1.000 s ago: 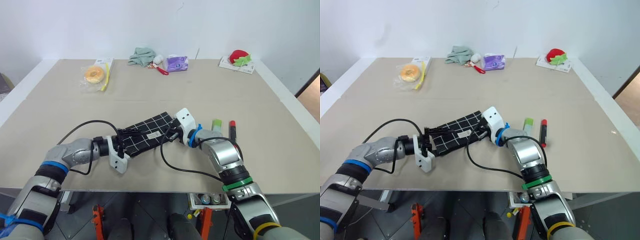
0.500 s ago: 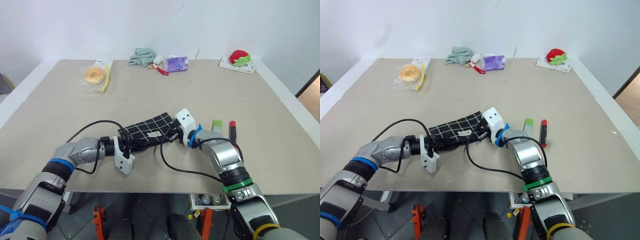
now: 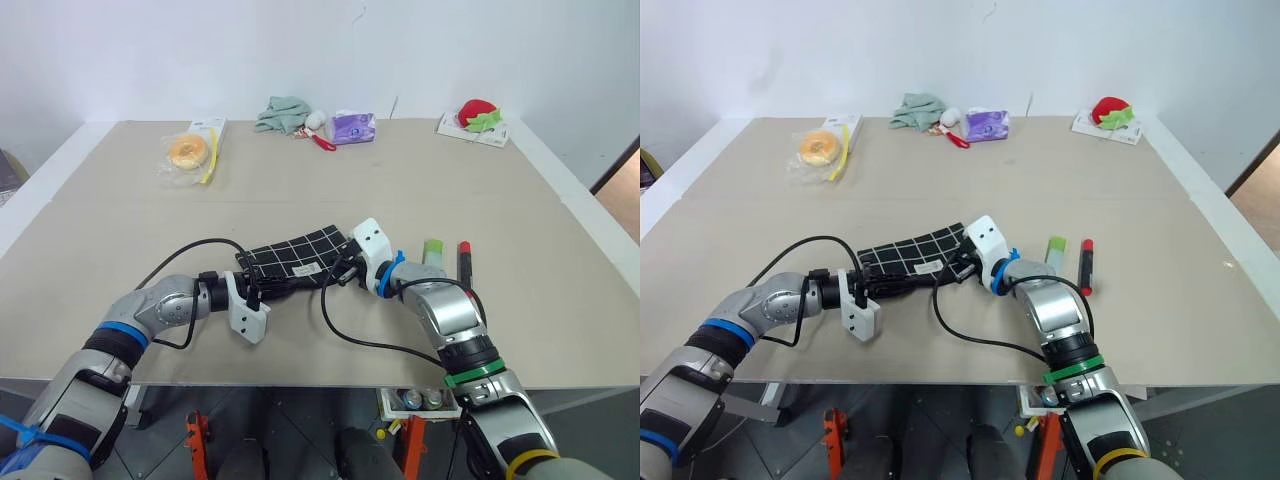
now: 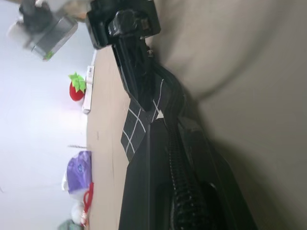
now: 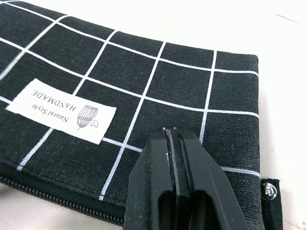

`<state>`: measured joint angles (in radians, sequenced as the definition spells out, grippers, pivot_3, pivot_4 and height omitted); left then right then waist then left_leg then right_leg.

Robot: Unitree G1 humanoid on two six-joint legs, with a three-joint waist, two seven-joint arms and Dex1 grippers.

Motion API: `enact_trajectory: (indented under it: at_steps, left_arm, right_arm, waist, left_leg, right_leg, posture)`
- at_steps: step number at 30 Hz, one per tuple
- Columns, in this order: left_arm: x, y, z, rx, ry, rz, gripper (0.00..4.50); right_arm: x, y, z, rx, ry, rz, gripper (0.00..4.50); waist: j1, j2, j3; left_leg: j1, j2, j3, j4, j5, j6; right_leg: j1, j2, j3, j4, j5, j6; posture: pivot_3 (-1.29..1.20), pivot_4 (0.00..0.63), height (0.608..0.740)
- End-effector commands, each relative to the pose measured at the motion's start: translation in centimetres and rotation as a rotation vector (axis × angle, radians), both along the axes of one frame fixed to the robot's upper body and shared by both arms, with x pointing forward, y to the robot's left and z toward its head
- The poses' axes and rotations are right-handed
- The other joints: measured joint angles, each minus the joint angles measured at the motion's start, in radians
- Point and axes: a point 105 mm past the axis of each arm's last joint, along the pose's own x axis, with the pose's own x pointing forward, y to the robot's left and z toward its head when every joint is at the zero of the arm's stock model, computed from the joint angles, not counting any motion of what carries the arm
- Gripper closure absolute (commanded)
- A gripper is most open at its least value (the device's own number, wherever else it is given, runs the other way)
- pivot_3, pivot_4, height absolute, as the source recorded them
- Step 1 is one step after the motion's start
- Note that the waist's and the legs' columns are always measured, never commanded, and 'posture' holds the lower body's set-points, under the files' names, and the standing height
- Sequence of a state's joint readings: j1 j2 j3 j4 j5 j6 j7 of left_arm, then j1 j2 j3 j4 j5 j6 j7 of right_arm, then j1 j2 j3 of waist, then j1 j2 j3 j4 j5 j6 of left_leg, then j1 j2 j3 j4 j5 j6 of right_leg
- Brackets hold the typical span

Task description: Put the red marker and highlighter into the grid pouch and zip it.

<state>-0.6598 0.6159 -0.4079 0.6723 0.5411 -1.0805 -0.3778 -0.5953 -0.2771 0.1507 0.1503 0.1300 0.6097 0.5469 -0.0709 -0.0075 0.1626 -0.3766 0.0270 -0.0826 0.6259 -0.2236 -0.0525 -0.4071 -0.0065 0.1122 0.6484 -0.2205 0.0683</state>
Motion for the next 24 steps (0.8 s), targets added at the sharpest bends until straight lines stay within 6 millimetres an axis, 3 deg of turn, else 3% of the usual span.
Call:
enact_trajectory:
  at_steps: [1,4,9,12,22,24]
  left_arm:
    - [-0.8,-0.1,-2.2,0.028,0.096,0.009,4.5]
    - [-1.0,-0.2,-2.2,0.018,0.112,0.009,4.5]
    - [-1.7,-0.6,-2.6,0.025,0.129,-0.016,4.5]
    - [-1.8,-0.7,-2.8,0.035,0.136,-0.023,4.5]
    - [-1.9,-0.9,-2.7,0.043,0.132,-0.028,4.5]
    - [-2.0,-0.9,-2.8,0.044,0.133,-0.031,4.5]
  right_arm:
    - [-0.4,-2.2,5.8,0.153,-0.15,-0.017,3.85]
    - [-1.1,-4.9,7.2,0.151,-0.174,-0.054,2.64]
    - [-1.7,-6.7,5.5,-0.009,-0.151,-0.072,0.23]
    - [-2.0,-6.7,3.8,-0.075,-0.089,-0.043,0.11]
    - [-2.0,-4.7,1.4,0.019,0.105,-0.051,0.11]
    - [-1.8,-4.5,1.2,0.028,0.116,-0.058,0.61]
  waist:
    - [0.001,0.0,0.0]
    - [0.002,0.0,0.0]
    - [-0.001,0.0,0.0]
    - [-0.001,0.0,0.0]
    - [0.001,0.0,0.0]
    - [0.0,0.0,0.0]
  left_leg:
    - [0.0,0.0,0.0,-0.001,0.0,0.0]
    - [-0.002,-0.001,-0.001,-0.002,0.0,0.0]
    - [0.0,-0.001,0.0,-0.004,-0.002,0.003]
    - [0.001,-0.001,0.0,-0.005,-0.003,0.003]
    - [0.0,-0.001,0.0,-0.005,-0.004,0.004]
    - [0.0,-0.001,0.0,-0.005,-0.004,0.004]
  right_leg:
    - [0.0,0.0,0.0,0.0,0.0,0.0]
    - [-0.001,-0.001,0.0,-0.001,-0.002,0.001]
    - [0.0,-0.001,0.0,-0.002,-0.004,0.0]
    - [0.0,-0.001,0.0,-0.002,-0.005,-0.001]
    - [0.0,-0.001,0.001,-0.002,-0.007,0.0]
    - [0.0,-0.001,0.001,-0.002,-0.007,0.0]
  posture:
    - [0.0,0.15,0.739]
    - [0.0,0.15,0.739]
    - [0.0,0.15,0.739]
    - [0.0,0.15,0.739]
    - [0.0,0.15,0.739]
    - [0.0,0.15,0.739]
